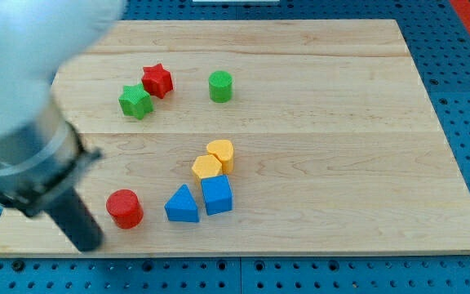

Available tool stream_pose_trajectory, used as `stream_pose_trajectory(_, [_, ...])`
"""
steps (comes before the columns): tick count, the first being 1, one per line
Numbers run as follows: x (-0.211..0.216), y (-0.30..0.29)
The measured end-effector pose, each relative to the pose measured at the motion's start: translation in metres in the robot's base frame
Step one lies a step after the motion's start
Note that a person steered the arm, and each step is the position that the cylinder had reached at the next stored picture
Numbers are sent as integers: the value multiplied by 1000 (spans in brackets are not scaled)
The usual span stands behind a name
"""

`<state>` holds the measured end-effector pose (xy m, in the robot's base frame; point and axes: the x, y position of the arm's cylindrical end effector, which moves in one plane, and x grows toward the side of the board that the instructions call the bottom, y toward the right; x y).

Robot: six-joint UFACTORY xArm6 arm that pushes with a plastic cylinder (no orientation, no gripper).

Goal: Move the red star to the bottom left

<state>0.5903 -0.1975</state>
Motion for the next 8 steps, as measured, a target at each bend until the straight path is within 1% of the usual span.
stream_pose_trajectory(1, [-67,-90])
stream_pose_trajectory(2, [-141,-71])
stream_pose_trajectory(3, [-232,10])
stream_pose_trajectory(4, [-323,74])
stream_pose_trajectory(5, [-357,136])
stream_pose_trajectory(6, [-320,179])
stream_pose_trajectory(7, [-276,135])
stream_pose_trajectory(8, [-257,126])
